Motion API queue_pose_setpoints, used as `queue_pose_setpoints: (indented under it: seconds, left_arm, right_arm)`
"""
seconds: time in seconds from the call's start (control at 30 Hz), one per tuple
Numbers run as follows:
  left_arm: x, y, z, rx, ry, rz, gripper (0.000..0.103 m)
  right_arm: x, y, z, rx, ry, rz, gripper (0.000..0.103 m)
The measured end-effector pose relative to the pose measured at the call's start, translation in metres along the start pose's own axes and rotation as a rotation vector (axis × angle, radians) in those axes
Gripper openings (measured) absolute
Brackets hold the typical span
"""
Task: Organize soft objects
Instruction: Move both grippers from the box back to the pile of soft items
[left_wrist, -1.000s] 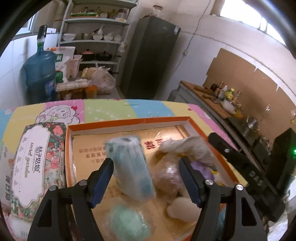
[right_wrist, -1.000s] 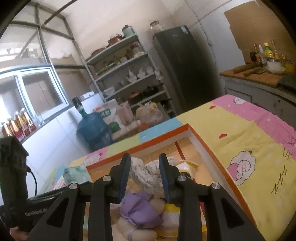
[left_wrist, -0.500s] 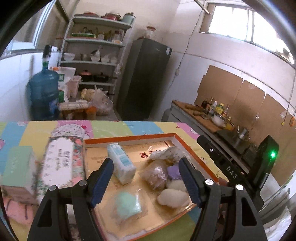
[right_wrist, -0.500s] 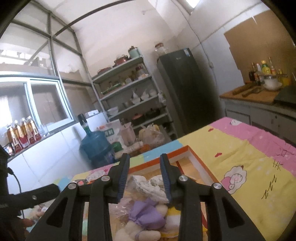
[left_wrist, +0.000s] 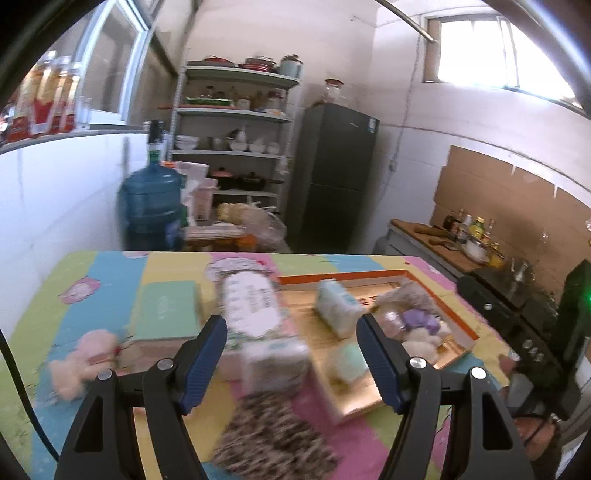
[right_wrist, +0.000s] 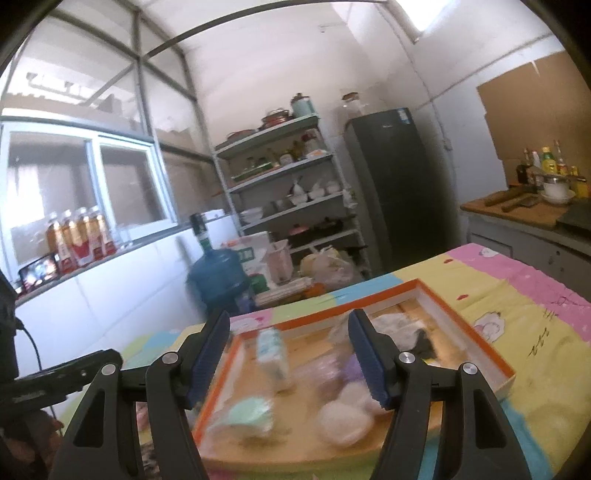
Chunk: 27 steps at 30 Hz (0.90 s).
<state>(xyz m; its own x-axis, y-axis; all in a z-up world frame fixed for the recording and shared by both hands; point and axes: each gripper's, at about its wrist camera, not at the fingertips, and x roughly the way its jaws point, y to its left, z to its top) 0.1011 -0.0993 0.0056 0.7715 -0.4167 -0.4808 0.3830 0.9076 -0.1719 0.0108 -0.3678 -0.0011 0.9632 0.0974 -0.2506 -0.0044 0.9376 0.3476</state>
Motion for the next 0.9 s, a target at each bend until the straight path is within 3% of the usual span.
queue_pose_setpoints:
  seconds: [0.47,0.9]
  left_arm:
    - [-0.066,0.068,-0.033,0.024,-0.095,0.161,0.072]
    - [-0.084,0.122,-0.061,-0.042,-0.083,0.208,0.072]
  right_arm:
    - [-0.018,0.096,-0.03,-0.083,0.052,0.112,0.069]
    - [0.005,0.161,-0.068,-0.147,0.182,0.212,0.069]
